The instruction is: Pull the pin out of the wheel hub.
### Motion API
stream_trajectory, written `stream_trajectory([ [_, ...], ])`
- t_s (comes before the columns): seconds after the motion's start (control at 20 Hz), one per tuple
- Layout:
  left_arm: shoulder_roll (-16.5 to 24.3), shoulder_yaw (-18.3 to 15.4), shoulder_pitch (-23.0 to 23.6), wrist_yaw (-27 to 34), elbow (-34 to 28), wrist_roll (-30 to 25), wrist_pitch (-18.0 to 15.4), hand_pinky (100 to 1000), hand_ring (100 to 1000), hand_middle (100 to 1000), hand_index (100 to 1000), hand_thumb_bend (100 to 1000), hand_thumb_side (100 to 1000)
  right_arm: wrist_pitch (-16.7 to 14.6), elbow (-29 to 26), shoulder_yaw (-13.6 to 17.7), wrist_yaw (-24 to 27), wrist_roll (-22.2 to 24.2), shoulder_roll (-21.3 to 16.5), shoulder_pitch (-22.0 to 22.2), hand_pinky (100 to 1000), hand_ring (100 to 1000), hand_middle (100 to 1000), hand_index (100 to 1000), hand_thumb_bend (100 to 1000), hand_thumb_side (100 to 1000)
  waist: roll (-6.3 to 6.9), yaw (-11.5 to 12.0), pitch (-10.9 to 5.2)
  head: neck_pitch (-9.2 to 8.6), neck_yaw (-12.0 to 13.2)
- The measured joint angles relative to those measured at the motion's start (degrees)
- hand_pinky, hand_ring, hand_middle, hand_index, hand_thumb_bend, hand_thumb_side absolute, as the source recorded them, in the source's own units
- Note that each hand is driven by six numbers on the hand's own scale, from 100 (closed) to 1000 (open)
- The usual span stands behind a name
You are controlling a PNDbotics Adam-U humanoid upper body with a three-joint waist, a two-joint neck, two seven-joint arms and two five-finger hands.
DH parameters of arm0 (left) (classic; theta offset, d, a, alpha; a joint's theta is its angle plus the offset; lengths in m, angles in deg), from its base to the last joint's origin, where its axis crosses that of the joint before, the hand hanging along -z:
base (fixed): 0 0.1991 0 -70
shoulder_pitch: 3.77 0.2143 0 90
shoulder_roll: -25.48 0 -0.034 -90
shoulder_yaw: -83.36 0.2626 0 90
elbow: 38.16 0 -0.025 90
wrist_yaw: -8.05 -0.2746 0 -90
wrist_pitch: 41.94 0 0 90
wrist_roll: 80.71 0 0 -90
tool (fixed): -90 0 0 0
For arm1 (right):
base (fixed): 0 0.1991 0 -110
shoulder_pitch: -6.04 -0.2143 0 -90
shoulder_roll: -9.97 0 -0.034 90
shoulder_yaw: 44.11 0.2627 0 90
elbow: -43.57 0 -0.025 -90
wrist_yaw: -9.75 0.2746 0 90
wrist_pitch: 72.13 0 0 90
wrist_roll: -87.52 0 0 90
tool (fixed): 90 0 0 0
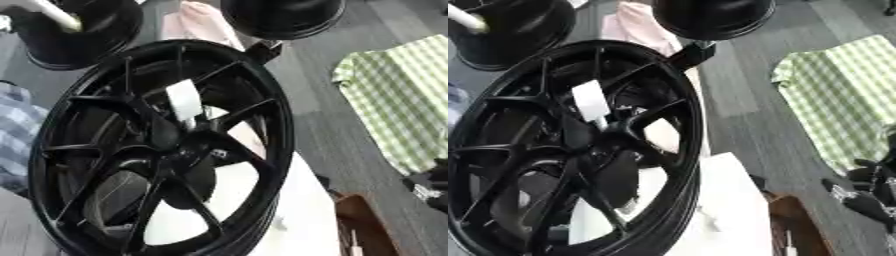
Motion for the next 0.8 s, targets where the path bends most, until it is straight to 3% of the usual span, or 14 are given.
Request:
stream_trajectory([
  [0.2,0.03,-7.57,6.27,0.34,6.67,7.0,0.5,508,381,157,409,100,261,-0.05,0.01,0.32,0.39,-0.4,0.0,0.02,656,679,602,788,649,158,-0.38,0.35,0.02,0.0,-0.18],
  [0.35,-0.6,-11.16,11.0,-1.59,9.62,9.8,0.02,543,413,197,448,100,257,-0.13,0.04,0.36,0.72,-0.55,0.01,0.04,657,679,602,789,649,158,-0.81,0.6,0.09,0.0,-0.6],
  [0.55,-2.01,-14.02,15.13,-5.46,13.14,8.54,-1.0,696,569,404,632,100,208,-0.24,0.09,0.36,0.84,-0.66,0.03,0.04,657,679,602,789,649,157,-1.2,0.74,0.18,0.01,-1.2],
  [0.6,-2.32,-14.41,15.7,-6.41,14.16,7.05,-1.5,750,635,479,699,100,233,-0.27,0.15,0.36,0.84,-0.68,0.03,0.04,657,679,601,788,649,157,-1.2,0.74,0.19,0.01,-1.27],
  [0.7,-2.91,-15.05,16.47,-8.21,16.5,3.01,-3.03,822,764,652,822,100,457,-0.27,0.19,0.36,0.86,-0.69,0.03,0.04,657,678,601,788,648,156,-1.21,0.71,0.19,0.01,-1.32],
  [0.75,-3.17,-15.33,16.66,-8.94,17.63,1.01,-4.02,842,798,727,854,145,649,-0.27,0.19,0.36,0.86,-0.69,0.04,0.04,657,678,601,788,648,156,-1.25,0.7,0.19,0.0,-1.34],
  [0.8,-3.38,-15.57,16.8,-9.65,18.54,-0.78,-5.1,850,806,764,867,220,763,-0.28,0.19,0.36,0.87,-0.69,0.04,0.03,657,678,601,788,649,156,-1.3,0.67,0.19,-0.01,-1.35],
])
